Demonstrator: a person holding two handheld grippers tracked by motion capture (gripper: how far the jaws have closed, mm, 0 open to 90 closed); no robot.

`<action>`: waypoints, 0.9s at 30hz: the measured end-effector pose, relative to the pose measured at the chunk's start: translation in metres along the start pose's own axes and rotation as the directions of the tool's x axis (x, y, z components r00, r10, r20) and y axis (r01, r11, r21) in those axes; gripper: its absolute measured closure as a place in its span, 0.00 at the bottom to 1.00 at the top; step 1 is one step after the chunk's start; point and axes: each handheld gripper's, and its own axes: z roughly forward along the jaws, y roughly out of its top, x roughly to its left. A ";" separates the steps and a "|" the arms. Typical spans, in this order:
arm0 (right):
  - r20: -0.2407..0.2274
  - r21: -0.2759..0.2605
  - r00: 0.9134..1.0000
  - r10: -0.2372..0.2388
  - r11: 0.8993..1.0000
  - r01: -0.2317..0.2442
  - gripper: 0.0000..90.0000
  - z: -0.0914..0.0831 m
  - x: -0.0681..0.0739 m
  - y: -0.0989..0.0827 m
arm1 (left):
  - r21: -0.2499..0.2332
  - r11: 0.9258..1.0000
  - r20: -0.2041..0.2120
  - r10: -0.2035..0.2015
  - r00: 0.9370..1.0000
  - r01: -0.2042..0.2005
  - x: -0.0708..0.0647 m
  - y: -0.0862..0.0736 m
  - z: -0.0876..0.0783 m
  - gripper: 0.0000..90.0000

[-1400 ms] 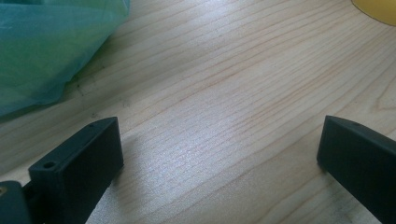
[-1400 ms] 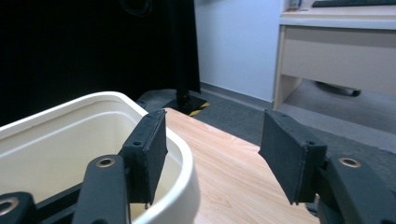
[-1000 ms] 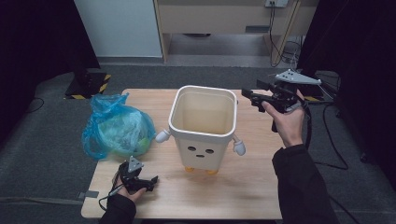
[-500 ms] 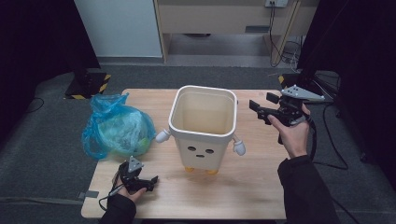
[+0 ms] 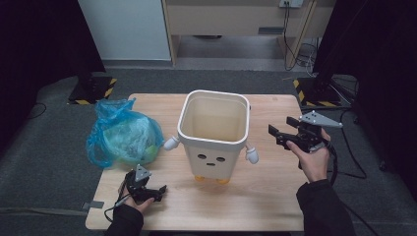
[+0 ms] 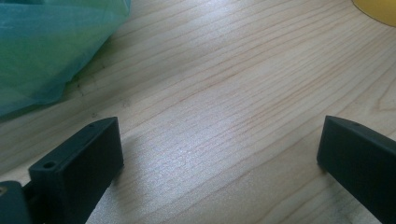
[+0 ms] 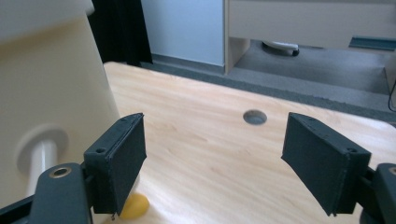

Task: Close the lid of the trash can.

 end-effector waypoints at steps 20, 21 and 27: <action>0.066 0.144 0.998 -0.018 0.990 0.008 0.23 -0.004 -0.011 -0.077 | -0.005 1.000 -0.006 -0.007 1.000 0.007 -0.001 0.000 0.000 0.00; 0.065 0.156 0.998 -0.015 0.988 0.004 0.23 -0.004 -0.012 -0.080 | -0.005 1.000 -0.006 -0.007 1.000 0.007 -0.001 0.000 0.000 0.00; 0.075 0.213 0.997 -0.017 0.977 0.001 0.22 -0.008 -0.018 -0.102 | -0.005 1.000 -0.007 -0.008 1.000 0.008 -0.001 0.000 0.000 0.00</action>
